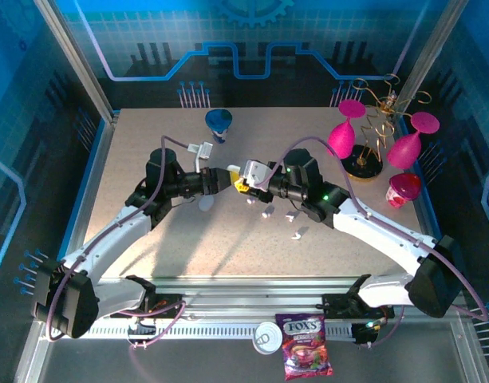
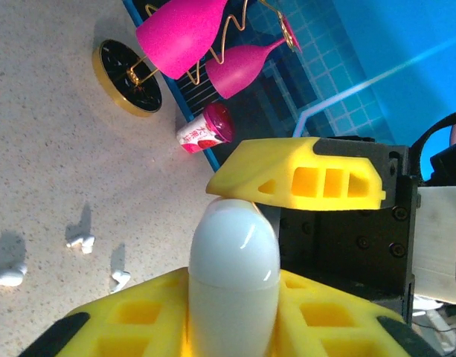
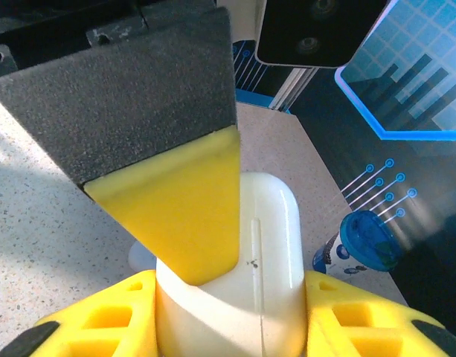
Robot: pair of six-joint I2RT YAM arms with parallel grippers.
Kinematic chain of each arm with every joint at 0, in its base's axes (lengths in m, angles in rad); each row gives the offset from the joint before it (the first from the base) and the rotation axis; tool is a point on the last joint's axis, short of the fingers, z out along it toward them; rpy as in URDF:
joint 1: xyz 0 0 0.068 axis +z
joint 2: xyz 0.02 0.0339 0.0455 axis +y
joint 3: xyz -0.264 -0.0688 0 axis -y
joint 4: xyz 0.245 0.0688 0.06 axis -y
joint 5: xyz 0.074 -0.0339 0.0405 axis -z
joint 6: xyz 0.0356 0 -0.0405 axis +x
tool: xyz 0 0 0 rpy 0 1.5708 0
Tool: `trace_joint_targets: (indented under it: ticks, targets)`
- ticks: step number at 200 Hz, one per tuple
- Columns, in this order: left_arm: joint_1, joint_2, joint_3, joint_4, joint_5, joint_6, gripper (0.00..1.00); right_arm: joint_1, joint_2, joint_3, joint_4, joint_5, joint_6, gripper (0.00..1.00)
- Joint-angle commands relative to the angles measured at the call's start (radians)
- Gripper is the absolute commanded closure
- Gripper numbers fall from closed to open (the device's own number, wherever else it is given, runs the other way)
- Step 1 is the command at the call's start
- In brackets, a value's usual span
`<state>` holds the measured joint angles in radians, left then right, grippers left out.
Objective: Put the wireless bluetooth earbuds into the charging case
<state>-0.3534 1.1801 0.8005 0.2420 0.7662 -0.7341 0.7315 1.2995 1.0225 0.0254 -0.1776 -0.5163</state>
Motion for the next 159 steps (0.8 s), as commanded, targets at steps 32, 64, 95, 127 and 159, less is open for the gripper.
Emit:
trace_joint_targets:
  ticks: [32, 64, 95, 127, 159]
  targets:
    - [-0.007, -0.009, -0.024, 0.139, 0.046, -0.006, 0.97, -0.007, -0.021, 0.005, 0.034, 0.021, 0.025, 0.63]
    - [-0.007, -0.026, -0.099, 0.311, 0.055, 0.117, 1.00, -0.033, -0.071, -0.008, 0.026, -0.067, 0.068, 0.26]
    - [-0.007, -0.045, -0.193, 0.553, 0.086, 0.310, 1.00, -0.136, -0.143, -0.021, 0.023, -0.355, 0.246, 0.17]
    - [-0.007, -0.041, -0.178, 0.599, 0.158, 0.426, 1.00, -0.206, -0.175, -0.012, 0.055, -0.522, 0.398, 0.16]
    - [-0.008, -0.043, -0.148, 0.592, 0.206, 0.479, 1.00, -0.212, -0.154, 0.026, 0.023, -0.544, 0.436, 0.16]
